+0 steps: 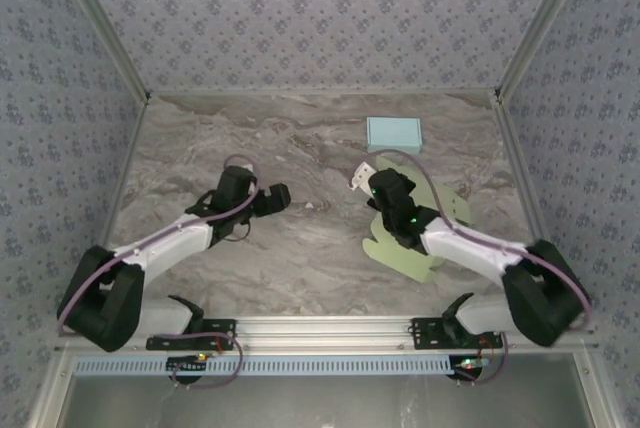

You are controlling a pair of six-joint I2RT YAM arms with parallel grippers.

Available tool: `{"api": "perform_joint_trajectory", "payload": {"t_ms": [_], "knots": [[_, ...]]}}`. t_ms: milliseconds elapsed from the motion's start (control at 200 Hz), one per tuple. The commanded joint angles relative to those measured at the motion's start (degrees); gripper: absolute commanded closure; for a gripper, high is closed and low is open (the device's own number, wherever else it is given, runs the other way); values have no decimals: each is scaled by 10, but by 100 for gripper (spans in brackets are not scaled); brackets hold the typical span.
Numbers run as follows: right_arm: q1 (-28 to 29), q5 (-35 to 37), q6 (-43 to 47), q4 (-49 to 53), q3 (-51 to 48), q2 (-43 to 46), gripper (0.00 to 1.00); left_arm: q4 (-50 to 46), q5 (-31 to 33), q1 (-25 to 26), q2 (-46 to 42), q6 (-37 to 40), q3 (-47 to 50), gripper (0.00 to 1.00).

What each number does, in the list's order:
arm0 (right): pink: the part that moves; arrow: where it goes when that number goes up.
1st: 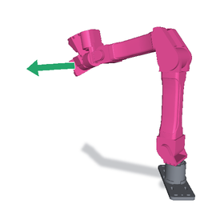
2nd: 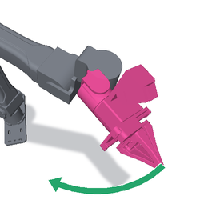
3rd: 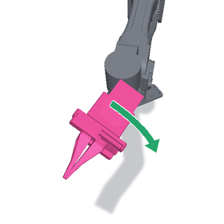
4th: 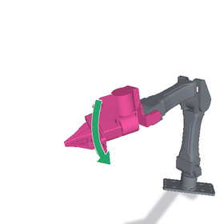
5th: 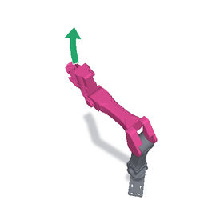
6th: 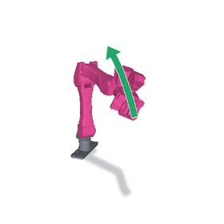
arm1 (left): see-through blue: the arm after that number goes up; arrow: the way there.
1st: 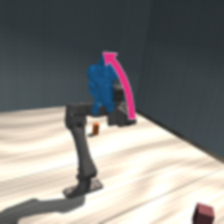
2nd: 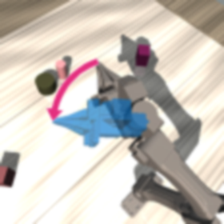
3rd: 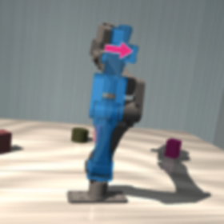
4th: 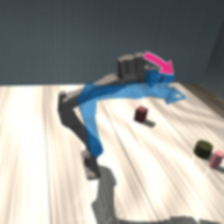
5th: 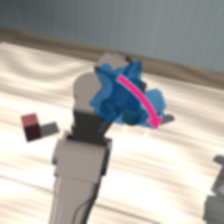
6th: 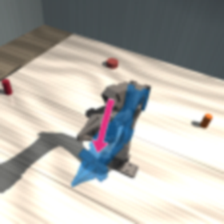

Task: Fold the paper box

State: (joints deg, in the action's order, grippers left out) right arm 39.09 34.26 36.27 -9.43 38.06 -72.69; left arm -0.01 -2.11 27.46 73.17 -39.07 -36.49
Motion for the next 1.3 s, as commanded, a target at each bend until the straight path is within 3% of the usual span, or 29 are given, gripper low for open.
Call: {"api": "perform_joint_trajectory", "payload": {"t_ms": [0, 115, 365, 500, 610, 695, 854, 1054, 1139, 1219, 1294], "knots": [[8, -122, -85, 22, 16, 78, 89, 13, -4, -36, -53, -23, 5, 1], [3, -226, -182, 12, 37, 117, 89, 30, -3, -57, -101, -42, 22, 1], [0, -330, -426, -204, 58, 63, 92, 148, -10, -58, -117, -114, 106, 1], [-18, -374, -582, -279, 68, 23, 94, 212, -40, -53, -110, -73, 130, 1], [-44, -423, -682, -299, 78, 6, 98, 307, -63, -33, -114, 15, 156, 1], [-64, -488, -697, -270, 91, 7, 98, 336, -67, -17, -115, 86, 146, 1], [-119, -615, -680, -214, 97, 27, 100, 367, -134, -18, -96, 210, 117, 3], [-175, -786, -666, -189, 100, 50, 100, 379, -323, -12, -30, 295, 74, 7], [-176, -815, -638, -162, 105, 66, 100, 366, -368, -4, -11, 313, 54, 11], [-176, -828, -621, -146, 107, 76, 100, 361, -366, 0, -6, 321, 50, 16], [-173, -831, -623, -148, 103, 80, 100, 362, -359, 2, 1, 321, 46, 30]]}}
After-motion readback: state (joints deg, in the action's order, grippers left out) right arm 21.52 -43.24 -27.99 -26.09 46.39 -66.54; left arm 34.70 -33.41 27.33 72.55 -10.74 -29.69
